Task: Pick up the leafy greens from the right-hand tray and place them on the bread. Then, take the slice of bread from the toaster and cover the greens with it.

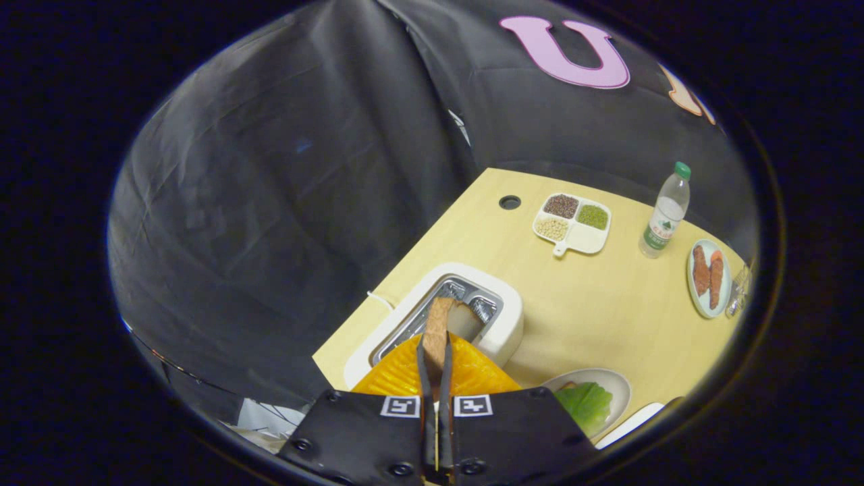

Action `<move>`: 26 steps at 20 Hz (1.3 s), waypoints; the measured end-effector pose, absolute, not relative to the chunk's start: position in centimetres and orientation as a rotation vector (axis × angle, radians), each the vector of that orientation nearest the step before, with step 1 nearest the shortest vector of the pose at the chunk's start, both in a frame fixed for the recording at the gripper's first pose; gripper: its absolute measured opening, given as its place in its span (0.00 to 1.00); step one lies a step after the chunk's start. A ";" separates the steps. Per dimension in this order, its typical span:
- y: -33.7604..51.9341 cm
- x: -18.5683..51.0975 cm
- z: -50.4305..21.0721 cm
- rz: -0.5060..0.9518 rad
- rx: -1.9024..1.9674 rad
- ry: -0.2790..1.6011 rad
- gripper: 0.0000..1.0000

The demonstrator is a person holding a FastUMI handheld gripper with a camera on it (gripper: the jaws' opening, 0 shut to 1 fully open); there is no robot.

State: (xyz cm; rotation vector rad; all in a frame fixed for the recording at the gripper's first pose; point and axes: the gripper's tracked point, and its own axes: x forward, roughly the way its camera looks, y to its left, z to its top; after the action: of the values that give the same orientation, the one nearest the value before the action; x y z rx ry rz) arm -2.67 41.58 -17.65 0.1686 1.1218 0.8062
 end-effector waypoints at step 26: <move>29.3 -2.4 -17.7 0.657 0.409 1.119 0.04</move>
State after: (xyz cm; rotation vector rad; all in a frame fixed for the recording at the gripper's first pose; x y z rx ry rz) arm -2.42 29.28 -17.65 0.4091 1.1191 0.6570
